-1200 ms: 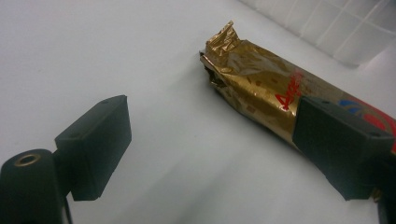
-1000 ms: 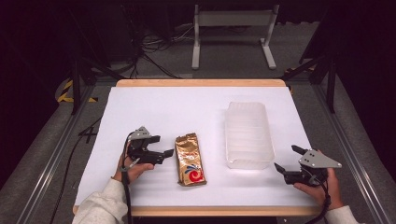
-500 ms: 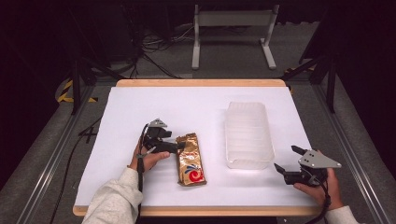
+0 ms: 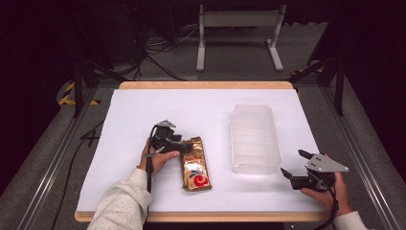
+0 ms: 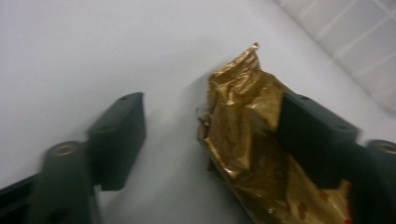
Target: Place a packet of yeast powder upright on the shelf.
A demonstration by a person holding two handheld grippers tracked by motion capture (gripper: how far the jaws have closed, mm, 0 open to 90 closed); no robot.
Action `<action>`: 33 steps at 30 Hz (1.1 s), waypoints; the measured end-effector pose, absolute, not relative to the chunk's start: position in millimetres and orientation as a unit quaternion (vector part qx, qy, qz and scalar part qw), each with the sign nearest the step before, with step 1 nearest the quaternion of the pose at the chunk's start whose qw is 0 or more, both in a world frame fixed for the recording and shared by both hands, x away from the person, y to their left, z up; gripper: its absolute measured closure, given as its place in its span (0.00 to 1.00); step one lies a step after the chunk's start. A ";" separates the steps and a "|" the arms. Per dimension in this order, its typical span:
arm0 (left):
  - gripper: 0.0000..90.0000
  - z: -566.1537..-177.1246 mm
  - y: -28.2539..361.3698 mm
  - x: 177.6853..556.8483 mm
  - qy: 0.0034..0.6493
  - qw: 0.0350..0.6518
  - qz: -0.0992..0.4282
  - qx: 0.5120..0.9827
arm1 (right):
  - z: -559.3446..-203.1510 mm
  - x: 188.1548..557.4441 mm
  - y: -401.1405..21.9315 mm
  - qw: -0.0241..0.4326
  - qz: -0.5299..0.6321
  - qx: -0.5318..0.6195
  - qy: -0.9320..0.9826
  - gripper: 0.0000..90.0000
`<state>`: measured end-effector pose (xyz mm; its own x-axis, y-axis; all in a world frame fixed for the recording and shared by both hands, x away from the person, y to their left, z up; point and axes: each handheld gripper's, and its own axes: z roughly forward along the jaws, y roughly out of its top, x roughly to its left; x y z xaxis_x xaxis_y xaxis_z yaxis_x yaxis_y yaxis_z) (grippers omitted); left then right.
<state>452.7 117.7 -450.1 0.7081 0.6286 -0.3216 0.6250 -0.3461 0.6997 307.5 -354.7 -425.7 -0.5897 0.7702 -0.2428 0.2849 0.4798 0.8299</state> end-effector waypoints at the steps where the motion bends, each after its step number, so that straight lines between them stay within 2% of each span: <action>1: 0.41 -450.6 117.7 452.5 0.379 0.429 -0.008 0.820 | -425.6 307.5 -354.7 0.311 0.390 0.328 0.802 0.14; 5: 0.61 -452.8 119.5 452.4 0.370 0.442 -0.034 0.816 | -425.7 307.4 -354.8 0.311 0.390 0.329 0.802 0.14; 6: 0.62 -452.6 119.4 451.9 0.370 0.445 -0.035 0.815 | -425.7 307.3 -354.7 0.311 0.389 0.330 0.802 0.14; 9: 0.76 -452.4 121.7 452.2 0.368 0.448 -0.031 0.815 | -426.0 307.4 -354.4 0.311 0.389 0.329 0.802 0.14; 13: 0.90 -451.7 120.9 448.5 0.359 0.446 -0.005 0.819 | -426.4 308.2 -354.7 0.310 0.388 0.330 0.803 0.14; 20: 0.95 -446.4 118.5 442.6 0.346 0.449 0.026 0.823 | -426.4 307.9 -355.2 0.311 0.388 0.330 0.802 0.14; 33: 0.95 -415.7 126.2 423.2 0.308 0.491 0.077 0.811 | -425.2 307.0 -355.7 0.314 0.391 0.329 0.800 0.14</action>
